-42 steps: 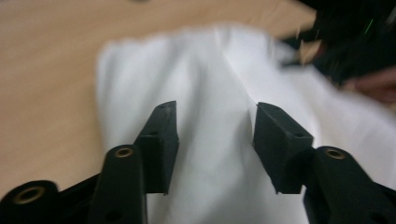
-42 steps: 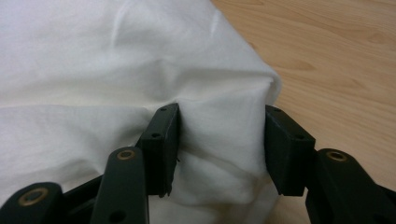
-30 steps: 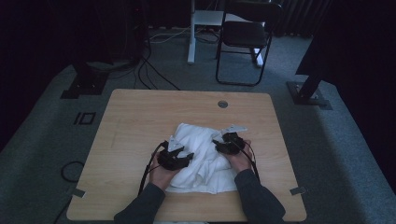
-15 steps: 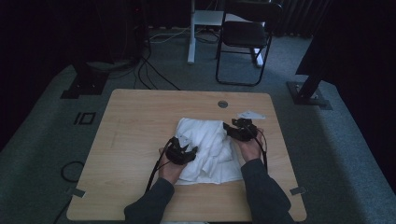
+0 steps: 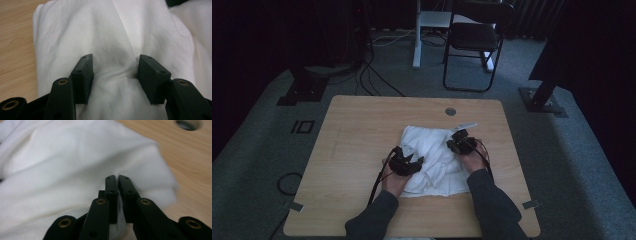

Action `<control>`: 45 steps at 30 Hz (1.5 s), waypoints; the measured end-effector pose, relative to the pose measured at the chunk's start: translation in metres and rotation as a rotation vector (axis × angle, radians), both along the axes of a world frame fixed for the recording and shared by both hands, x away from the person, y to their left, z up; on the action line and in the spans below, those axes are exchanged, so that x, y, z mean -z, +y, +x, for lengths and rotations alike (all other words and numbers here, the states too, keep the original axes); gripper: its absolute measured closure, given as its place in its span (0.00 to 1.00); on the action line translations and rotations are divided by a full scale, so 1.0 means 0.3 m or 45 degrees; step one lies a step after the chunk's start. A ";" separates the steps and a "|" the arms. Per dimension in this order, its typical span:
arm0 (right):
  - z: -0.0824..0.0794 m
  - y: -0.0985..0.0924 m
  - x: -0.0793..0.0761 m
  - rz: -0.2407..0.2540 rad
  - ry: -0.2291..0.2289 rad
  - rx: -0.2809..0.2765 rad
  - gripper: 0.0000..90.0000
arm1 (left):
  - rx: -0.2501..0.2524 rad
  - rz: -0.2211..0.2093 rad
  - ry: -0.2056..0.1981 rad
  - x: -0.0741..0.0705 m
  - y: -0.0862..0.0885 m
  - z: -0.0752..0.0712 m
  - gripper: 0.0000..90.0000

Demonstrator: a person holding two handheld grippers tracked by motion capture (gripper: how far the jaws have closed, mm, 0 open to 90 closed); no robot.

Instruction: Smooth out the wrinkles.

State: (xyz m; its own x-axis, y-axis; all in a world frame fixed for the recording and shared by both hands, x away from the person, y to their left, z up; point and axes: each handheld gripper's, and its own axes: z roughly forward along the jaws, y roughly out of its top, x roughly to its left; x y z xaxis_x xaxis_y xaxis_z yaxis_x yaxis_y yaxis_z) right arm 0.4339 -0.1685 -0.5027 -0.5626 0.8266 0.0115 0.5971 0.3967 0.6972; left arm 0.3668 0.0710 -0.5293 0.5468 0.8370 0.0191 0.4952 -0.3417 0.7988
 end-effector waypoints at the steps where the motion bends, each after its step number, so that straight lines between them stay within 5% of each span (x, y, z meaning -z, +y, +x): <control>1: -0.015 -0.026 -0.013 0.011 -0.034 0.015 0.96 | -0.002 -0.005 0.004 0.001 0.001 0.000 0.53; 5: -0.078 -0.123 -0.044 -0.008 -0.081 0.047 0.92 | 0.003 -0.006 -0.001 0.003 0.001 -0.002 0.53; 8: -0.115 -0.144 -0.045 -0.121 -0.115 0.096 0.75 | -0.009 -0.015 0.005 0.002 0.001 -0.002 0.52; 10: -0.142 -0.156 -0.064 0.003 -0.142 0.104 0.66 | -0.016 -0.015 0.003 0.002 -0.002 -0.002 0.52; 13: -0.183 -0.125 -0.080 0.192 -0.160 -0.024 0.56 | -0.022 -0.002 -0.005 0.002 -0.006 -0.003 0.52; 17: -0.188 -0.034 -0.005 0.097 -0.108 -0.090 0.56 | -0.039 0.001 -0.013 0.005 -0.009 -0.008 0.53; 19: -0.174 -0.020 0.049 0.009 -0.041 -0.103 0.82 | -0.043 -0.002 -0.014 0.006 -0.008 -0.008 0.53; 21: -0.178 -0.038 0.061 0.002 -0.033 -0.070 0.94 | -0.045 -0.003 -0.015 0.006 -0.008 -0.009 0.53; 25: -0.202 -0.071 0.058 -0.052 -0.084 -0.007 0.88 | -0.048 -0.004 -0.016 0.006 -0.008 -0.010 0.53; 26: -0.223 -0.084 0.057 -0.112 -0.143 0.114 0.79 | -0.050 -0.005 -0.017 0.006 -0.007 -0.010 0.53; 28: -0.247 -0.096 0.057 -0.069 -0.157 0.163 0.73 | -0.067 -0.004 -0.022 0.007 -0.008 -0.013 0.53; 29: -0.267 -0.101 0.055 -0.001 -0.170 0.151 0.68 | -0.069 0.001 -0.025 0.007 -0.009 -0.014 0.53; 31: -0.308 -0.090 0.058 0.132 -0.180 0.042 0.63 | -0.093 0.011 -0.036 0.008 -0.015 -0.015 0.53; 32: -0.308 -0.090 0.058 0.132 -0.180 0.042 0.63 | -0.093 0.011 -0.036 0.008 -0.015 -0.015 0.54; 33: -0.312 -0.046 0.093 0.000 -0.145 -0.012 0.60 | -0.117 0.023 -0.044 0.006 -0.017 -0.015 0.54; 36: -0.273 -0.048 0.130 -0.051 -0.091 0.013 0.61 | -0.152 0.028 -0.053 0.007 -0.013 -0.009 0.54; 45: -0.136 -0.005 0.152 -0.004 -0.073 0.080 0.62 | -0.243 0.021 -0.037 -0.003 0.036 0.090 0.54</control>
